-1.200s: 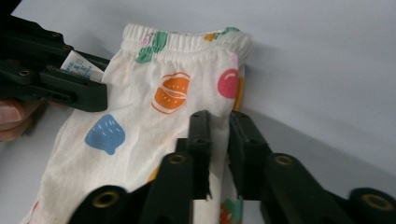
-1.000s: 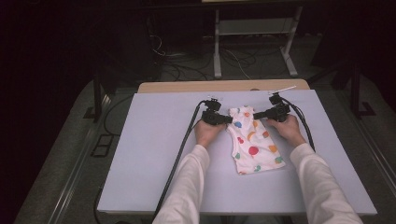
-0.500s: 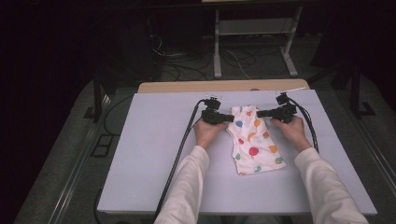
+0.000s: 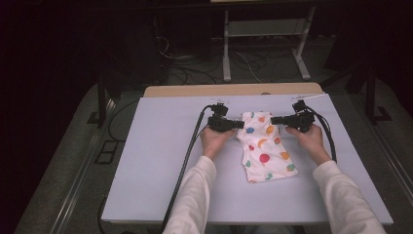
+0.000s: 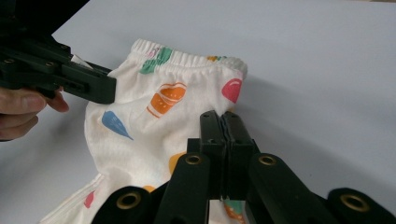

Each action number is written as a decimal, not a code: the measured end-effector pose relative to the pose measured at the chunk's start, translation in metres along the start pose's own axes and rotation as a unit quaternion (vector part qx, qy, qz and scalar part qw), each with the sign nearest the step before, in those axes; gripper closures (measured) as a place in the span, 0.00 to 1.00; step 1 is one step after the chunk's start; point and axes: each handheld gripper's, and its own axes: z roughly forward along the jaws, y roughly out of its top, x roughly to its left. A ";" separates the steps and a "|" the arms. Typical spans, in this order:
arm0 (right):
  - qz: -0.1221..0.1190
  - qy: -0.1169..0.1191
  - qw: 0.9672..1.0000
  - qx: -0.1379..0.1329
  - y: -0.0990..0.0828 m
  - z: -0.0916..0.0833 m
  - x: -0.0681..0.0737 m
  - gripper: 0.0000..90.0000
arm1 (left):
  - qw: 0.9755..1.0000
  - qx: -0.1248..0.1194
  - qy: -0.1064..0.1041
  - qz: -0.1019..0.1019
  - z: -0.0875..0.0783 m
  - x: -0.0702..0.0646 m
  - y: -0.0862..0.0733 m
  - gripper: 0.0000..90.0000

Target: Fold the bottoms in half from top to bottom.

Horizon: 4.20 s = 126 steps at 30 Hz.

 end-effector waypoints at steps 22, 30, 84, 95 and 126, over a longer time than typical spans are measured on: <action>-0.010 -0.002 1.000 -0.006 -0.011 -0.026 0.012 0.97 | 1.000 0.007 -0.009 0.027 -0.010 -0.029 -0.006 0.96; -0.010 -0.001 1.000 -0.001 -0.019 -0.032 0.013 0.97 | 0.999 0.007 -0.015 0.032 -0.012 -0.035 -0.009 0.96; -0.050 -0.011 0.998 0.030 -0.052 -0.057 0.042 0.97 | 0.998 0.011 -0.024 0.049 -0.020 -0.073 -0.051 0.96; -0.049 -0.012 0.998 0.040 -0.061 -0.055 0.043 0.97 | 0.997 0.026 -0.021 0.063 -0.016 -0.078 -0.062 0.96; -0.024 0.000 0.999 0.038 -0.059 -0.052 0.043 0.51 | 0.996 0.036 -0.015 0.085 -0.010 -0.074 -0.074 0.95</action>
